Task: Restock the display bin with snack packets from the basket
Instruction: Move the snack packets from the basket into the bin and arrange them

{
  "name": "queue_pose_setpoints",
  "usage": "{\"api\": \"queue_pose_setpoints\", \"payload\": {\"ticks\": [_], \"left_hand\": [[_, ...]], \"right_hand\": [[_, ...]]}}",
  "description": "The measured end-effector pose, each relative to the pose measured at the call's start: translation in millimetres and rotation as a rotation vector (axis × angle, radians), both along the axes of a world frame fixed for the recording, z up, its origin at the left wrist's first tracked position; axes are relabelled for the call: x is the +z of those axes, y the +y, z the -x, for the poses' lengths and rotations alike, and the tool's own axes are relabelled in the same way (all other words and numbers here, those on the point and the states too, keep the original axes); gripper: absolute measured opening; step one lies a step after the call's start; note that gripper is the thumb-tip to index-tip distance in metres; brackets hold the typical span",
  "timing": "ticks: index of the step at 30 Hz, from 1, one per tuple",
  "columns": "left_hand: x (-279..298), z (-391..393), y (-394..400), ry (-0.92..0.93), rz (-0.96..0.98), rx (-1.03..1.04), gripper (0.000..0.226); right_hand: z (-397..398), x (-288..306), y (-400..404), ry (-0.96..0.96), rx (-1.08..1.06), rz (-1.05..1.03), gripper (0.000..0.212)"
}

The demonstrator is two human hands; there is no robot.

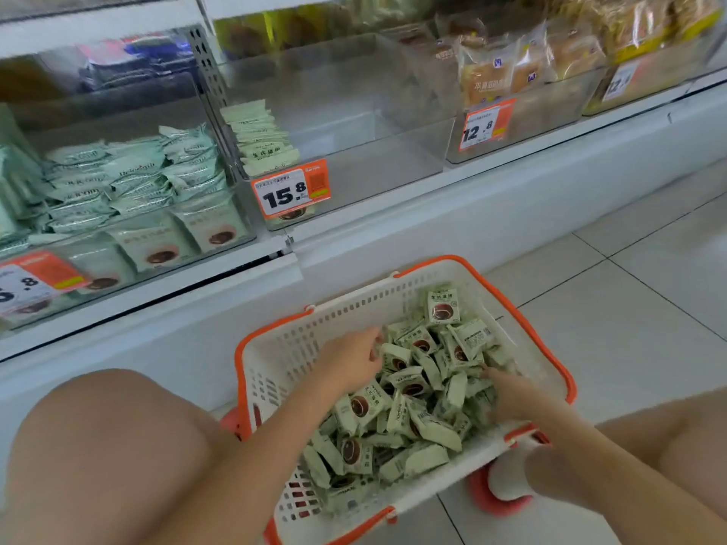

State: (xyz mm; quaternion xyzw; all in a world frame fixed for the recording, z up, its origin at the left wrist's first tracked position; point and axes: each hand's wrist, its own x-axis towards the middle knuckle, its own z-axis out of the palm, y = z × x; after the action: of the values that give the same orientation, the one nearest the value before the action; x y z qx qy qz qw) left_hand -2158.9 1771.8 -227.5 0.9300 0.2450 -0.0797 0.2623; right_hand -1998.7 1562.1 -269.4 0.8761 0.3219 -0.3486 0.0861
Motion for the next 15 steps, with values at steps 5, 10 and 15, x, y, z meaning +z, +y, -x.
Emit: {"api": "queue_pose_setpoints", "payload": {"ticks": [5,10,15], "left_hand": [[-37.7,8.1,-4.5,0.123,0.138,0.077,0.026],[-47.8,-1.5,-3.9,0.169,0.175,0.035,0.027],[-42.2,-2.9,2.2,0.143,0.256,0.066,0.025]], "right_hand": [[11.1,-23.8,22.7,-0.017,-0.131,0.028,0.063],[19.3,-45.3,45.6,0.115,-0.428,-0.110,0.024],[-4.1,-43.9,37.1,0.276,-0.688,-0.211,0.014]]}}
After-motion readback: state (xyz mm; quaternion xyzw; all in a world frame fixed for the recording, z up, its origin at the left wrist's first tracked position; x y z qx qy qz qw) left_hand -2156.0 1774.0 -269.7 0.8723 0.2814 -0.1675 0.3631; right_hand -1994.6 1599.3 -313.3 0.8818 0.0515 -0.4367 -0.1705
